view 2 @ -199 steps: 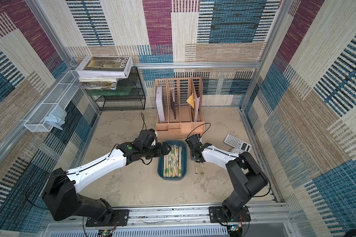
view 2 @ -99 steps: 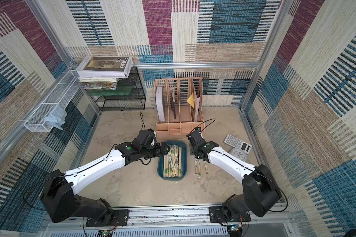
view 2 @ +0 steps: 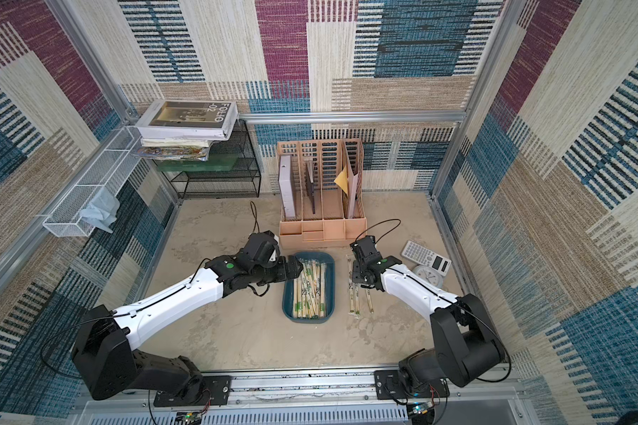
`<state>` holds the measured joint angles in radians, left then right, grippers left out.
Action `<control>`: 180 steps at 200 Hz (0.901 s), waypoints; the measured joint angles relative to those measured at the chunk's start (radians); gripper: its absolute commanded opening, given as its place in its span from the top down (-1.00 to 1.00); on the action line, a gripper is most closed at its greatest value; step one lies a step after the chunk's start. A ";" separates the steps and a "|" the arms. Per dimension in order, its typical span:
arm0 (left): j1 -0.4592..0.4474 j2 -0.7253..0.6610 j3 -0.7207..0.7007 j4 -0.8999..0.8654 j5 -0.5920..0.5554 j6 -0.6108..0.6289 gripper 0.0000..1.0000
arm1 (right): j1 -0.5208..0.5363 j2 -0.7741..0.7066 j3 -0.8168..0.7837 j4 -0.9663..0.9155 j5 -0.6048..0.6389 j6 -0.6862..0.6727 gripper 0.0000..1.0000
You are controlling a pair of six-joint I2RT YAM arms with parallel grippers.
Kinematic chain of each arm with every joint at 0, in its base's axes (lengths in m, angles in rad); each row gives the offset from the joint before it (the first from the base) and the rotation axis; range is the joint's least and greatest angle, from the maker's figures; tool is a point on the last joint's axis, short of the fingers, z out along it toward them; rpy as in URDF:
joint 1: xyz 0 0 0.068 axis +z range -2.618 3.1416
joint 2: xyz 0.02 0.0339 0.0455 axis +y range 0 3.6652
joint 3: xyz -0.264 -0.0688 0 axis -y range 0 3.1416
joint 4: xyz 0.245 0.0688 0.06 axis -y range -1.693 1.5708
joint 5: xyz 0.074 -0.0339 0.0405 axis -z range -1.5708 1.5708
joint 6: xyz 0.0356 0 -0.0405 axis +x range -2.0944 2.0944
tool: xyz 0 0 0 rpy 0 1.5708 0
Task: Take the paired disposable chopsticks out of the storage box
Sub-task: Pick up the paired disposable chopsticks from the storage box.
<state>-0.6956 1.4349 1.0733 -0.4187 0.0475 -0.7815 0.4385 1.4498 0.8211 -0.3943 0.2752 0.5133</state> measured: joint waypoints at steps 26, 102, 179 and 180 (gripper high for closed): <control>0.000 0.000 0.000 0.000 0.000 0.000 -0.98 | -0.011 0.050 -0.024 0.023 -0.030 -0.003 0.26; 0.002 0.002 -0.008 -0.003 -0.026 0.000 -0.98 | 0.034 0.010 0.024 0.039 -0.053 0.001 0.30; 0.105 -0.025 -0.065 -0.009 -0.048 0.000 -0.98 | 0.275 0.069 0.245 0.015 -0.089 0.027 0.32; 0.106 -0.026 -0.066 -0.009 -0.048 0.000 -0.99 | 0.278 0.074 0.248 0.015 -0.089 0.027 0.33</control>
<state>-0.5892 1.4094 1.0069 -0.4278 -0.0002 -0.7815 0.7162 1.5234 1.0687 -0.3794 0.1860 0.5400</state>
